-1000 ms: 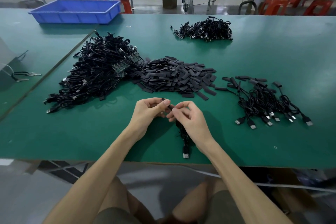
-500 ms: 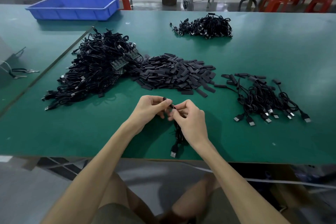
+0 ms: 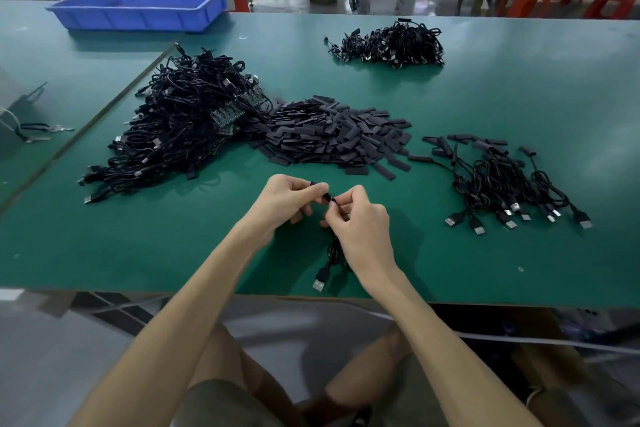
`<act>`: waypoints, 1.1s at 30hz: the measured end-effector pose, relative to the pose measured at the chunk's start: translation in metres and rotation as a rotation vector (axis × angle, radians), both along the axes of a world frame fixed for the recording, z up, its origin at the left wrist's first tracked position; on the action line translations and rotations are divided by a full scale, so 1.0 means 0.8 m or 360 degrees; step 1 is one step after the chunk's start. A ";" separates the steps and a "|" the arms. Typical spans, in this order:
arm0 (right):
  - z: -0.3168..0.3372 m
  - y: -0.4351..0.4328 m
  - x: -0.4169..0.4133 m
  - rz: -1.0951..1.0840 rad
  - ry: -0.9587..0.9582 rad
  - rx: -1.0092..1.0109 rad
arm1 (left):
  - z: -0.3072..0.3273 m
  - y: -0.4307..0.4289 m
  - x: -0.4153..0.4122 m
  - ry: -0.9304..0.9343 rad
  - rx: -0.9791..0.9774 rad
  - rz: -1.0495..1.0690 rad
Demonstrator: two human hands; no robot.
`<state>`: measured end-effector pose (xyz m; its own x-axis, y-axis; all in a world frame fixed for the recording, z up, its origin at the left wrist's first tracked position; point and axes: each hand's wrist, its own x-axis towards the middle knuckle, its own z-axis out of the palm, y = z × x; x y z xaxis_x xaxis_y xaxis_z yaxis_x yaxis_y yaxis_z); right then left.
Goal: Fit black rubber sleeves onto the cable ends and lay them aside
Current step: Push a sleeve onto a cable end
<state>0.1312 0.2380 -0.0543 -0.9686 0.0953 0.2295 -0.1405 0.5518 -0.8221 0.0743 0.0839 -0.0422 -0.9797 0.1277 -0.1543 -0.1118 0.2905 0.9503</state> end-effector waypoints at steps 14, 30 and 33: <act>0.007 -0.001 -0.001 -0.0053 -0.0017 0.0126 | -0.001 0.004 0.001 -0.0032 0.0102 0.0050; 0.008 -0.002 0.000 -0.0065 0.0036 0.0197 | -0.007 -0.005 -0.004 -0.0174 0.0442 -0.0046; 0.008 -0.002 -0.001 -0.0059 0.0042 0.0196 | -0.003 -0.008 -0.006 -0.0141 0.0396 -0.0130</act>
